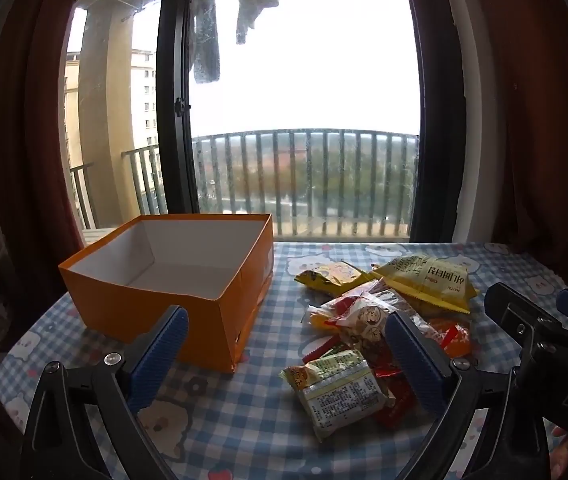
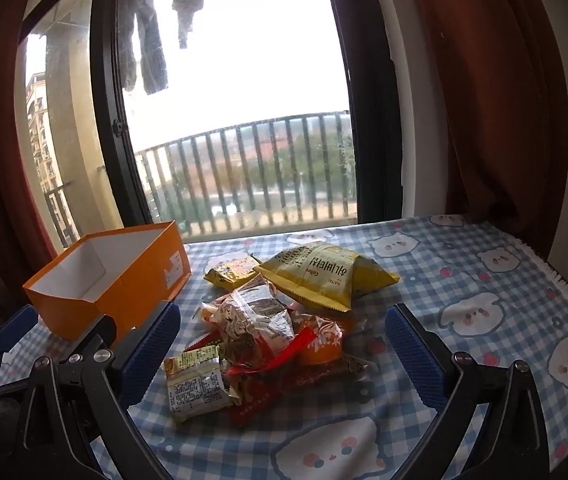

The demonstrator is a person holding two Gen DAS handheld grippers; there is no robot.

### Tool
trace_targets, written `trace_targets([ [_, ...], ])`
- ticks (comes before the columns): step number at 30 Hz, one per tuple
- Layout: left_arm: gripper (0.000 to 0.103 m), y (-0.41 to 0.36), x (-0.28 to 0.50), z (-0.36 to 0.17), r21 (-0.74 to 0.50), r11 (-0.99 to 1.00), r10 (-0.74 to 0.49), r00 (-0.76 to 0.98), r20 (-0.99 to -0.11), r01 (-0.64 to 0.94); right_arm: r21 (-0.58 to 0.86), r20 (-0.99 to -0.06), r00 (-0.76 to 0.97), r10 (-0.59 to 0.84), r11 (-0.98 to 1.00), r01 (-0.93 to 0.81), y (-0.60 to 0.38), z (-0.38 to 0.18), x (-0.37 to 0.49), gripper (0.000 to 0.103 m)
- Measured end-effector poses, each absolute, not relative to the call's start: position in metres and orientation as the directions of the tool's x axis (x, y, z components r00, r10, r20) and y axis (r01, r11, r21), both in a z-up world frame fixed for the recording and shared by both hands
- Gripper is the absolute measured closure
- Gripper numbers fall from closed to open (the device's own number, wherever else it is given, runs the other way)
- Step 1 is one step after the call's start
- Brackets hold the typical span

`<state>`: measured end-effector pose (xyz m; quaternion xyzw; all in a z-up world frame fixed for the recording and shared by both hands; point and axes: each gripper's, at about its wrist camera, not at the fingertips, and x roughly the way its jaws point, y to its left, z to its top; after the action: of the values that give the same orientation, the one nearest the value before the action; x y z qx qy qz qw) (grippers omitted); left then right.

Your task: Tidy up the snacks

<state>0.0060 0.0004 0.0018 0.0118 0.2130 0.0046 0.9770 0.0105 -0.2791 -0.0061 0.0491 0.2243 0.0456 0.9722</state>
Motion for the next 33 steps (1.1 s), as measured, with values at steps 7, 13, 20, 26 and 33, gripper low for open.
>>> trace_targets([
  [7,0.004,-0.001,0.007,0.003,0.022,1.000,0.008,0.912,-0.410,0.001,0.047,-0.375,0.924,0.075,0.997,-0.062,-0.274,-0.002,0.006,0.000],
  [13,0.008,-0.002,0.010,0.003,0.021,1.000,-0.004,0.907,-0.422,0.014,0.055,-0.392,0.916,0.087,0.996,-0.071,-0.276,0.000,0.011,0.000],
  [20,0.010,-0.002,0.011,0.001,0.011,1.000,-0.009,0.899,-0.437,0.015,0.004,-0.361,0.932,0.043,0.999,-0.044,-0.273,0.000,0.008,0.000],
  [26,0.009,0.000,0.010,0.002,0.008,1.000,-0.007,0.901,-0.434,0.011,-0.011,-0.351,0.936,0.030,0.999,-0.037,-0.272,0.003,0.006,0.000],
  [33,0.007,0.002,0.009,0.004,0.007,1.000,-0.006,0.903,-0.429,0.010,-0.015,-0.340,0.940,0.022,0.999,-0.029,-0.270,0.005,0.002,0.000],
])
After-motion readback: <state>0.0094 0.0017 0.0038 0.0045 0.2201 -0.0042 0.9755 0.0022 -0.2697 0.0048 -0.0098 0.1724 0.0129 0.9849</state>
